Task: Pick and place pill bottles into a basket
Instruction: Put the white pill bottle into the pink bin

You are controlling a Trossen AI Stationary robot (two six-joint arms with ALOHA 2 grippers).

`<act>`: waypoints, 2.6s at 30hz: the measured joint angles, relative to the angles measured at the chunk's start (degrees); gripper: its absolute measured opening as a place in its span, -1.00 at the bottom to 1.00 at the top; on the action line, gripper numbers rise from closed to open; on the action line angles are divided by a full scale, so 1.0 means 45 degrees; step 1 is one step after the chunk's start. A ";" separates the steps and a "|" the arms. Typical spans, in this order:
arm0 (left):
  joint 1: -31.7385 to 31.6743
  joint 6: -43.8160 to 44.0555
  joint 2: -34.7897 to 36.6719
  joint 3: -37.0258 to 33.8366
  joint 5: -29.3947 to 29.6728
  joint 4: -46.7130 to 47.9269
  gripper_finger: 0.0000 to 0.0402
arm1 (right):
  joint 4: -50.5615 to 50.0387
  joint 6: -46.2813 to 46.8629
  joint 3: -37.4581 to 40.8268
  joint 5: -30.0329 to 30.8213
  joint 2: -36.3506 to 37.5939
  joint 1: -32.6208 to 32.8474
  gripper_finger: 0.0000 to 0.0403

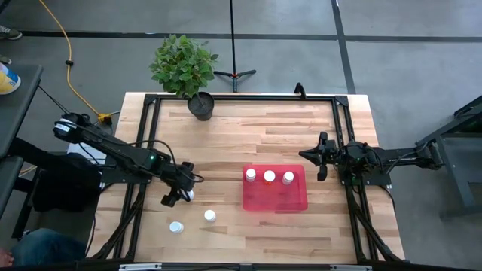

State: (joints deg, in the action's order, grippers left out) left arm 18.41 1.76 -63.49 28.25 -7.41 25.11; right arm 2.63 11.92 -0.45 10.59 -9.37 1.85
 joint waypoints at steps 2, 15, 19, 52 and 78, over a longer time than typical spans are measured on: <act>0.0000 0.0002 -0.0048 0.0000 -0.0080 0.0042 0.46 | -0.0005 0.0000 0.0004 0.0000 0.0000 0.0000 -0.99; 0.0000 0.0010 -0.0043 0.0000 -0.0181 -0.0387 0.46 | 0.0000 0.0000 0.0000 -0.0005 0.0000 0.0004 -0.98; -0.0005 0.0010 -0.0043 0.0000 0.0099 -0.0394 0.42 | -0.0001 0.0000 0.0000 -0.0005 0.0000 0.0004 -0.99; 0.0000 0.0019 -0.0033 0.0000 0.0086 -0.0730 0.03 | 0.0000 -0.0097 0.0000 -0.0005 0.0000 0.0002 -0.99; -0.0001 0.0909 -0.0043 -0.0015 0.0411 -0.1036 0.10 | 0.0000 -0.0034 0.0001 -0.0010 0.0000 0.0000 -0.99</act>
State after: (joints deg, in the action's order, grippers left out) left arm 18.41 5.85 -63.68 28.18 -5.56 20.44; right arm 2.63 11.77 -0.44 10.55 -9.37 1.85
